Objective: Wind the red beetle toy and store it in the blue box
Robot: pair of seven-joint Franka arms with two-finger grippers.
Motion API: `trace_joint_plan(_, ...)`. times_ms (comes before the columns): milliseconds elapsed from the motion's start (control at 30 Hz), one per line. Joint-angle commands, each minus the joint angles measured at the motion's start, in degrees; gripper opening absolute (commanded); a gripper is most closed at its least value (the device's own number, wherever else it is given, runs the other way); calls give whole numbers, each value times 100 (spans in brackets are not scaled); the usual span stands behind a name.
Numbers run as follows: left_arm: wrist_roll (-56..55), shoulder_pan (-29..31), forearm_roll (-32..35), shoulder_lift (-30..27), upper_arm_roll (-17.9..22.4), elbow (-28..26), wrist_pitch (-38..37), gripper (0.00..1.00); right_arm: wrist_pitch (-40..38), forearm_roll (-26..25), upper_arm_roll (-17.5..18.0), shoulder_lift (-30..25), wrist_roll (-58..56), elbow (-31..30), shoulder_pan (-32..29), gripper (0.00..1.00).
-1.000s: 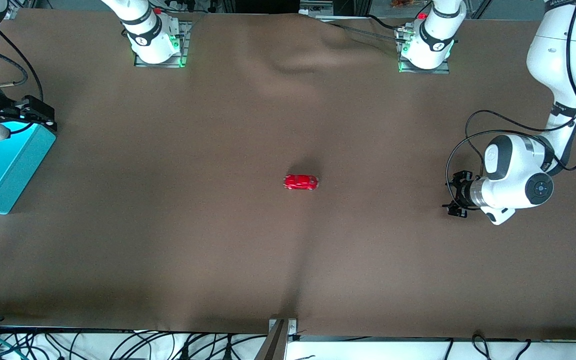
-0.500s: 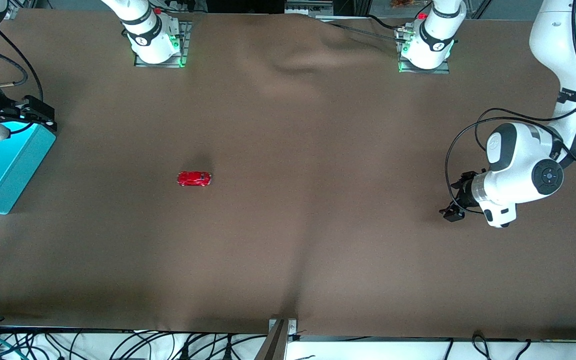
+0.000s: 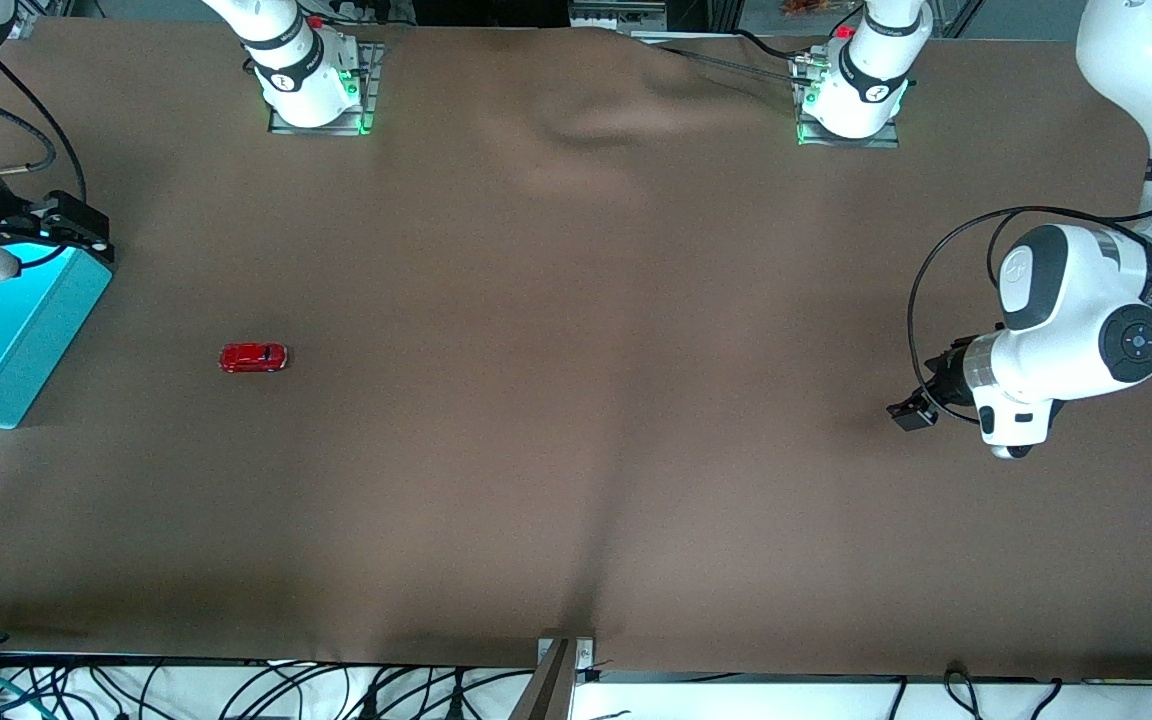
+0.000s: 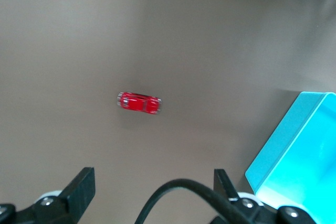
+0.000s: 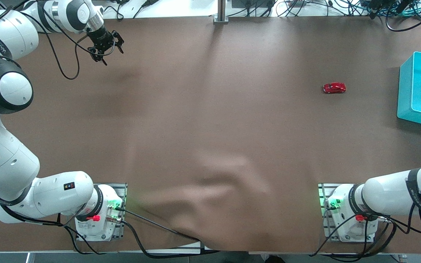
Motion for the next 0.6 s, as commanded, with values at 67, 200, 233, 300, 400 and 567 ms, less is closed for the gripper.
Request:
trace_joint_plan(67,999,-8,109,-54,-12,520,-1063,100,-31,78,2,43,-14,138,-30,100)
trace_joint_plan(200,1421,-8,109,-63,-21,705,-1458,100,-31,78,11,43,-14,138,-30,100)
trace_joint_plan(233,1492,1,109,-81,-30,757,-1546,100,-31,78,11,43,-14,138,-30,100)
trace_joint_plan(300,1597,1,109,-177,-4,889,-1643,100,-31,78,2,43,-5,138,-30,100)
trace_joint_plan(400,1642,36,65,-230,-3,1118,-1661,100,-31,78,11,43,-14,138,-30,100)
trace_joint_plan(567,1984,27,127,-239,-21,1347,-1679,100,-31,78,2,43,-14,138,-30,100)
